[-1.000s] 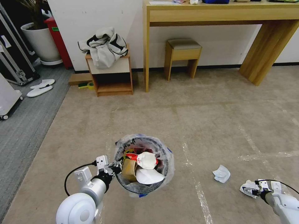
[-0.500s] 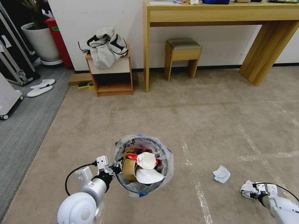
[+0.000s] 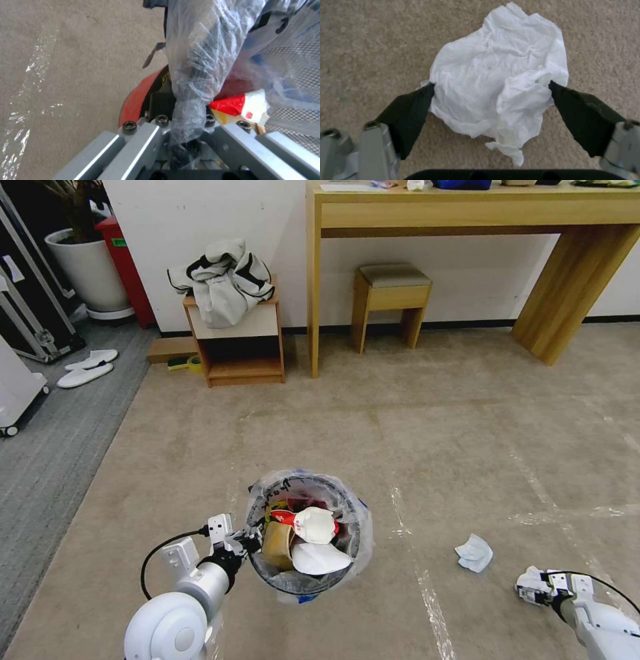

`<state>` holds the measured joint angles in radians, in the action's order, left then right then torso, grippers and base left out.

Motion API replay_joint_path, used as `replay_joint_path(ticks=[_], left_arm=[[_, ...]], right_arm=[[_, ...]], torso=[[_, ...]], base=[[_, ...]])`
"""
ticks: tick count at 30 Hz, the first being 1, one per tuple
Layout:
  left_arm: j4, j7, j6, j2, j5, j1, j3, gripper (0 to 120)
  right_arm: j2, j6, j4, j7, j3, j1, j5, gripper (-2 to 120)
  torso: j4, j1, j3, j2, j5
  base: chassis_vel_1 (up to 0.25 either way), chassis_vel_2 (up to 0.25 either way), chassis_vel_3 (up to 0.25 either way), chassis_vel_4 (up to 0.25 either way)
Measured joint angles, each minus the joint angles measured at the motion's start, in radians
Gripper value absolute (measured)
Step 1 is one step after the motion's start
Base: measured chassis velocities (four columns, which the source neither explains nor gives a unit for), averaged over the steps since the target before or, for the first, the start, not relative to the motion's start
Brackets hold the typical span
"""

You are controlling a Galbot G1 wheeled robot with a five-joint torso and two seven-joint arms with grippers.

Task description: Pick up the trash bin and place the garbage on the floor into it.

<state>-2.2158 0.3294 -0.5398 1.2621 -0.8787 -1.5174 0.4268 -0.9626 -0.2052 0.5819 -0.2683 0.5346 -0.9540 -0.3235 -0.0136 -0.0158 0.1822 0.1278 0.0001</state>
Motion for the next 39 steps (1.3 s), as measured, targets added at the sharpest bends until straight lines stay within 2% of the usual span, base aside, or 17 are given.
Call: replay_joint_path(ticks=[5,12,13,15,19,20,22,23,25,28,29,39], left_arm=[[-0.006,0.0,0.002,-0.001,0.002,-0.004,0.001,1],[-0.014,-0.001,0.003,-0.005,0.001,-0.003,0.002,1],[-0.016,-0.001,0.003,-0.008,0.001,-0.003,0.002,1],[-0.016,-0.001,0.003,-0.008,0.001,-0.003,0.002,1],[-0.018,-0.001,0.003,-0.008,0.0,-0.002,-0.001,1],[-0.018,-0.001,0.003,-0.008,0.0,-0.002,-0.001,1],[-0.02,-0.001,0.003,-0.005,0.002,-0.002,-0.005,1],[-0.02,-0.001,0.003,-0.005,0.002,-0.002,-0.005,1],[-0.022,-0.001,0.003,-0.003,0.006,-0.005,-0.009,1],[-0.026,-0.001,0.003,-0.003,0.007,-0.007,-0.009,1],[-0.029,0.0,0.003,-0.003,0.008,-0.007,-0.009,1],[-0.043,0.002,0.002,-0.006,0.008,-0.012,-0.006,1]], right_arm=[[-0.002,0.001,0.022,0.004,0.016,-0.019,0.003,81],[0.002,0.001,0.067,0.018,0.035,-0.052,0.002,67],[0.01,-0.001,0.084,0.028,0.041,-0.063,-0.005,59],[0.014,-0.004,0.096,0.031,0.043,-0.07,-0.013,54],[0.024,-0.015,0.147,0.039,0.05,-0.099,-0.047,39],[0.024,-0.015,0.147,0.039,0.05,-0.099,-0.047,39],[0.031,-0.021,0.184,0.043,0.057,-0.123,-0.064,26],[0.031,-0.021,0.184,0.043,0.057,-0.123,-0.064,26],[0.035,-0.027,0.221,0.05,0.068,-0.148,-0.08,15],[0.037,-0.033,0.251,0.055,0.077,-0.168,-0.091,8],[0.04,-0.037,0.277,0.057,0.085,-0.187,-0.101,0],[0.053,-0.053,0.396,0.072,0.127,-0.276,-0.14,0]], torso=[[0.0006,0.0,0.0,0.0,0.0007],[0.0007,0.0,0.0,-0.001,0.0017],[-0.0007,0.0,0.001,-0.001,0.0001],[-0.0009,0.0,0.0,-0.001,-0.0004],[-0.0004,0.0,0.0,-0.001,0.0],[-0.0004,0.0,0.0,-0.001,0.0],[0.0004,0.0,0.0,-0.001,0.0001],[0.0004,0.0,0.0,-0.001,0.0001],[-0.0002,0.0,0.0,-0.001,0.0],[-0.0002,0.0,0.0,-0.001,0.0],[0.0001,0.0,0.0,0.0,0.0],[0.0,0.0,0.0,0.0,0.0]], base=[[0.0,0.0,0.0,0.0],[0.0,0.0,0.0,0.0],[0.0,0.0,0.0,0.0],[0.0,0.0,0.0,0.0],[0.0,0.0,0.0,0.0],[0.0,0.0,0.0,0.0],[0.0,0.0,0.0,0.0],[0.0,0.0,0.0,0.0],[0.0,0.0,0.0,0.0],[0.0,0.0,0.0,0.0],[0.0,0.0,0.0,0.0],[0.0,0.0,0.0,0.0]])
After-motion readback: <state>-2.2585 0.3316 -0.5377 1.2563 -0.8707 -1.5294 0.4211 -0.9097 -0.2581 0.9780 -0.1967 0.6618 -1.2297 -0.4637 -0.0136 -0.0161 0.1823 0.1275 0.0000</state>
